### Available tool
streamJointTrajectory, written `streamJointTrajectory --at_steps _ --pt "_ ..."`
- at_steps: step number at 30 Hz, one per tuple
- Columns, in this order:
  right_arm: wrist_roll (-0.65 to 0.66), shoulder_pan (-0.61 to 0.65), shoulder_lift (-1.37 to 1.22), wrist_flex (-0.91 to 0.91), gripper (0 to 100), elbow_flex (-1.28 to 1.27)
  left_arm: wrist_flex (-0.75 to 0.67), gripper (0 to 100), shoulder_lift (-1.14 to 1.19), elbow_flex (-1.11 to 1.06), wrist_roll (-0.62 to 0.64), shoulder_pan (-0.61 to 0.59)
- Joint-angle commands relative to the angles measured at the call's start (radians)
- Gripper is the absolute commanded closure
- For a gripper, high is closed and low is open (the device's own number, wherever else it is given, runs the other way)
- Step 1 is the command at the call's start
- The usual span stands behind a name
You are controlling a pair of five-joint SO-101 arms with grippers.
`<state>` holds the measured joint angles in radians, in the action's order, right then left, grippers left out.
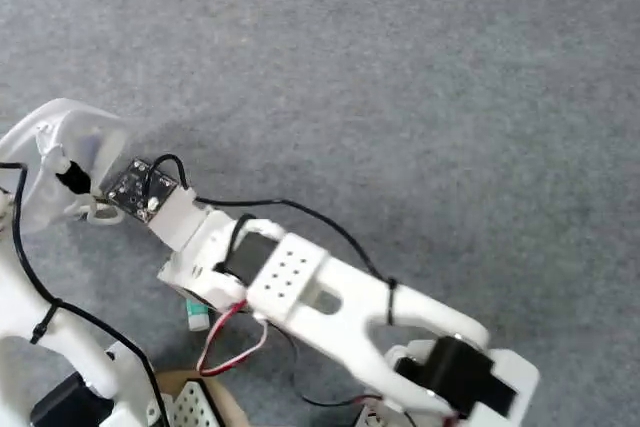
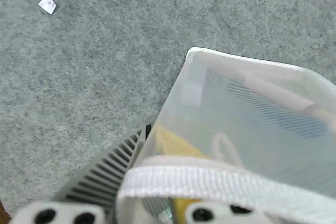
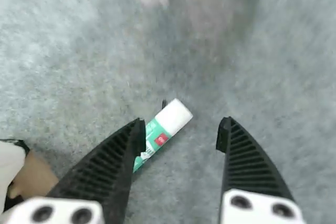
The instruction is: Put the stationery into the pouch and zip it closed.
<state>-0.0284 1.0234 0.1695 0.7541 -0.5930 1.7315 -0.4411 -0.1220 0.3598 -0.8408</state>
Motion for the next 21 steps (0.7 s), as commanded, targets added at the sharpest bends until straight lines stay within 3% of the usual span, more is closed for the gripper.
streamJointTrajectory --at_steps 1,7,14,21 --pt "-0.074 0.009 -0.068 -0.012 76.2 0.090 0.018 97 0.000 0.021 -0.005 -0.047" --pt "-0.153 -0.023 -0.200 0.003 76.2 0.186 0.018 97 0.000 0.019 -0.005 -0.050" --pt "-0.390 -0.043 -0.326 0.008 76.2 0.257 0.020 97 0.000 0.021 -0.005 -0.050" --pt "-0.405 -0.038 -0.338 0.074 76.2 0.260 0.020 97 0.000 0.021 -0.005 -0.048"
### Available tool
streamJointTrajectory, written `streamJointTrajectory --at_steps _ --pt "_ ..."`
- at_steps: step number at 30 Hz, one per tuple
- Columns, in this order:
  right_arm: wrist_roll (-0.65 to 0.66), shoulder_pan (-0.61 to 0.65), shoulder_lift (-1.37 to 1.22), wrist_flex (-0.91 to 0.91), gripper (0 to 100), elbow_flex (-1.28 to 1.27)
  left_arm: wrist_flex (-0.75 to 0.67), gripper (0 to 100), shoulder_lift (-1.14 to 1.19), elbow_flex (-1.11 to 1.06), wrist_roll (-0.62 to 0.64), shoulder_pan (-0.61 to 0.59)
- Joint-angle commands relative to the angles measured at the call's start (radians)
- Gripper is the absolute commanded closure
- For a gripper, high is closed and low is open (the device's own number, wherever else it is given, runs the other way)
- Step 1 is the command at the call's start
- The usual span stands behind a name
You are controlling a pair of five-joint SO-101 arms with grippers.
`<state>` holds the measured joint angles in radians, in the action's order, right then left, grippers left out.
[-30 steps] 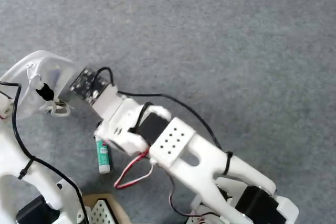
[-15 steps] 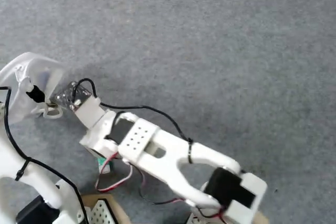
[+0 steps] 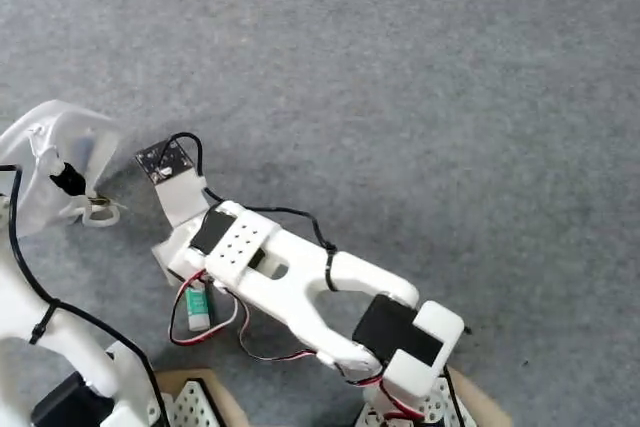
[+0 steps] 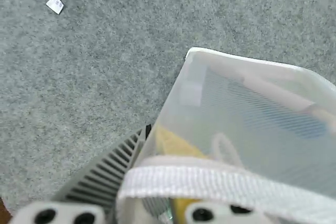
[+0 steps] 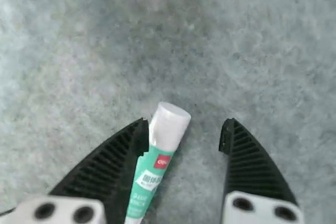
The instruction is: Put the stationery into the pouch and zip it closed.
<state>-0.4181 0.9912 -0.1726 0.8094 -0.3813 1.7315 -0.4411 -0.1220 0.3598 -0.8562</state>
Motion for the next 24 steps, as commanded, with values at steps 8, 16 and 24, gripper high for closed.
streamJointTrajectory --at_steps 8,16,24 --pt "-0.017 0.012 -0.002 0.011 76.2 0.048 0.020 97 0.000 0.021 -0.005 -0.035" --pt "-0.017 0.015 -0.004 0.011 76.3 0.048 0.020 97 0.000 0.021 -0.005 -0.035" --pt "0.000 0.043 -0.058 0.015 76.3 0.050 0.023 97 -0.002 0.021 -0.005 -0.036"
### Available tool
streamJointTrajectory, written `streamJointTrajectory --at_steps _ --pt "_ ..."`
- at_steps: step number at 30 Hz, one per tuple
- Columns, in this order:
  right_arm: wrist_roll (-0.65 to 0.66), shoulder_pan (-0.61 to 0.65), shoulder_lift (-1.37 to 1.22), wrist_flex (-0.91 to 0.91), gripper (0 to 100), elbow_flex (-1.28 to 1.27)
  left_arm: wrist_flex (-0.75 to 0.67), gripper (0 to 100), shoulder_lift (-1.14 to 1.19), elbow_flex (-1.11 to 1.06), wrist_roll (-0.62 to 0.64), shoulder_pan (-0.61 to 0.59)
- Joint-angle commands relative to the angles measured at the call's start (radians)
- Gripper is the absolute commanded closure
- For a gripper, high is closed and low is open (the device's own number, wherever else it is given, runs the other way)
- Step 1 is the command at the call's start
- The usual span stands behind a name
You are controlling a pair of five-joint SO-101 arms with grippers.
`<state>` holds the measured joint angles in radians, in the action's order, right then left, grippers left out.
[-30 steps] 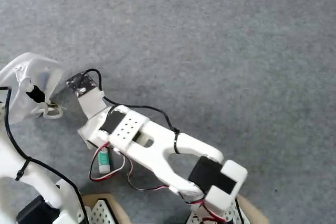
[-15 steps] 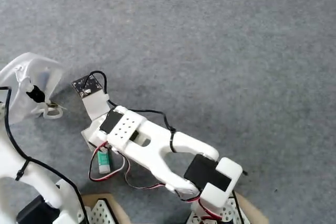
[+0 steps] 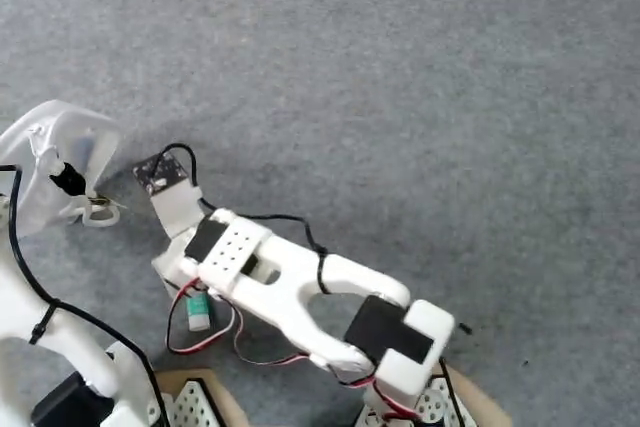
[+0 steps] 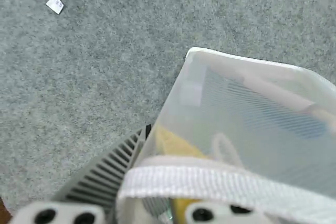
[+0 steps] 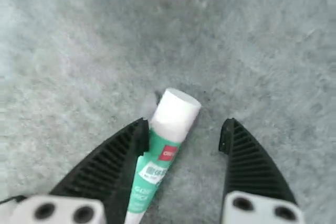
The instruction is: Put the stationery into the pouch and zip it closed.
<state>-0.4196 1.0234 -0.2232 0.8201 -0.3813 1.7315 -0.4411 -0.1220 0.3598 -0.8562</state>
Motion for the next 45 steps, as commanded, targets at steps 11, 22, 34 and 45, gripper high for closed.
streamJointTrajectory --at_steps 11,22,34,45 --pt "0.035 0.011 -0.058 0.006 93.6 0.110 0.025 97 -0.002 0.021 -0.005 -0.036" --pt "0.037 0.006 -0.056 0.006 98.8 0.113 0.025 97 -0.002 0.021 -0.005 -0.036" --pt "0.037 -0.203 0.082 0.003 98.6 0.142 0.025 97 -0.002 0.022 -0.005 -0.025" --pt "0.037 -0.359 0.472 -0.063 98.6 0.140 0.025 97 -0.040 0.018 -0.006 0.136"
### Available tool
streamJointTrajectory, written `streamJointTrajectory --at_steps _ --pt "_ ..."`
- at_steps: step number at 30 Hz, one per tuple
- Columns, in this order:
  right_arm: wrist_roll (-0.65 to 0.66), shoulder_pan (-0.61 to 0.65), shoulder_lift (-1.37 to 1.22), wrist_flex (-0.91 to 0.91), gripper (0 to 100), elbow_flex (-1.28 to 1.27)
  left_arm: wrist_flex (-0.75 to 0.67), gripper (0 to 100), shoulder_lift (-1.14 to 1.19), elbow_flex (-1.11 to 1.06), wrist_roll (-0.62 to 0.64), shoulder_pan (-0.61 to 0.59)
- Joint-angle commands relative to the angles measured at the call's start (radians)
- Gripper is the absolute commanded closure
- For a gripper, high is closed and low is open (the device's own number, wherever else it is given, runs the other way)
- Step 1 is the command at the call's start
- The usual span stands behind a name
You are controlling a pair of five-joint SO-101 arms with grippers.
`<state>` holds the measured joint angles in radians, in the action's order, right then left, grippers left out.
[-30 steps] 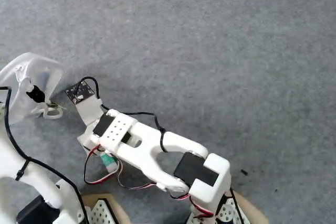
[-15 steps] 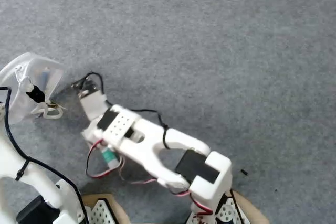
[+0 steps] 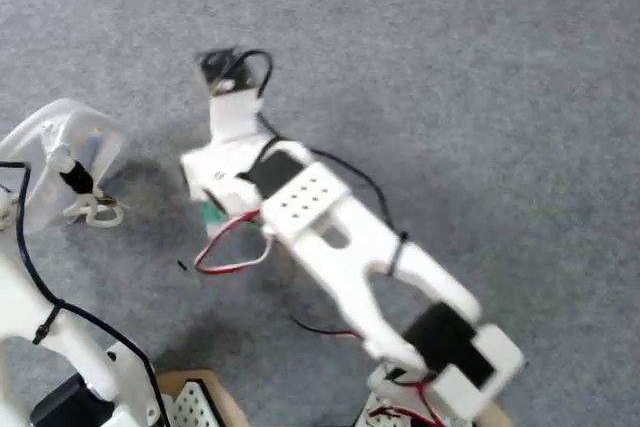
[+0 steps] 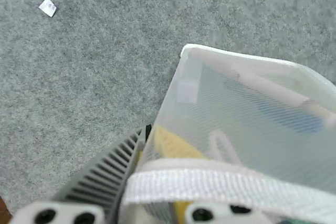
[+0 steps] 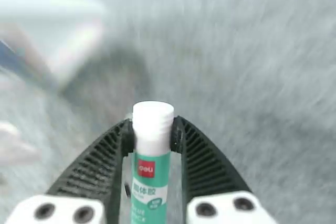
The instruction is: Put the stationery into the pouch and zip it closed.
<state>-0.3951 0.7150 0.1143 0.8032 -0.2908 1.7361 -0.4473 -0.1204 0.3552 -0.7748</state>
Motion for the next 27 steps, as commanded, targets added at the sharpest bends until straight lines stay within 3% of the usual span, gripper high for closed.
streamJointTrajectory --at_steps 1,8,17,27 --pt "0.012 -0.068 0.171 -0.061 98.6 0.050 0.020 97 -0.055 0.015 -0.002 0.074" --pt "0.012 -0.118 0.351 -0.117 98.6 0.050 0.017 97 -0.218 0.019 -0.002 0.216" --pt "0.012 -0.107 0.507 -0.192 98.6 0.051 0.023 97 -0.239 0.042 0.000 0.312" --pt "0.048 0.083 0.542 -0.350 98.6 0.044 0.023 97 -0.232 0.050 0.005 0.340"
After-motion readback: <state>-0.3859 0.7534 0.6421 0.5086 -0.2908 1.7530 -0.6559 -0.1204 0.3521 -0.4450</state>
